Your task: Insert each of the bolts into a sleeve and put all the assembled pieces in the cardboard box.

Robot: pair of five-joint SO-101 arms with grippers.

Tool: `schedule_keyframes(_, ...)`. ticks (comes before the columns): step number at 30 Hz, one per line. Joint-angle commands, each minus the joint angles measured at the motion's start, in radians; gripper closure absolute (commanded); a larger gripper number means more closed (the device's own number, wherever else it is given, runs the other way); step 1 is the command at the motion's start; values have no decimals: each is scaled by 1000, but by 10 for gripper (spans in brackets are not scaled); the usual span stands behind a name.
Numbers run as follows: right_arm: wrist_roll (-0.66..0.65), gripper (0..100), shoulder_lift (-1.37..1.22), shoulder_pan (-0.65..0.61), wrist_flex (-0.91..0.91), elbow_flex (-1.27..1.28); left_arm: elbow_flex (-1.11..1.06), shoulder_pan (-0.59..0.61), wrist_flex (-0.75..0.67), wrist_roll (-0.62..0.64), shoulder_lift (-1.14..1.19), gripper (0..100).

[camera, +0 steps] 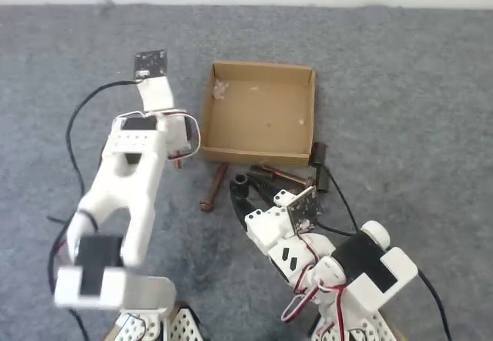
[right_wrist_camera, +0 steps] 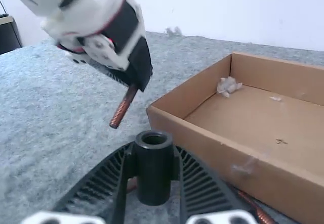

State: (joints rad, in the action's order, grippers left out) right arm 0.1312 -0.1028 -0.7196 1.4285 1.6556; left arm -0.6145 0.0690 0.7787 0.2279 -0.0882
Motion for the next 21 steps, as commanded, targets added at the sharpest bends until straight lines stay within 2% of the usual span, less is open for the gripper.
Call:
schedule_keyframes(1,12,992,-2,22,18,12,-42,-35,2,-6,-215,988)
schedule_keyframes(5,12,992,-2,22,15,12,-157,-43,-107,-6,-333,988)
schedule_keyframes(16,12,992,-2,22,-25,12,-578,-51,-621,-3,-651,988)
schedule_keyframes(21,12,992,-2,22,-25,12,-700,-135,-683,-3,-812,988)
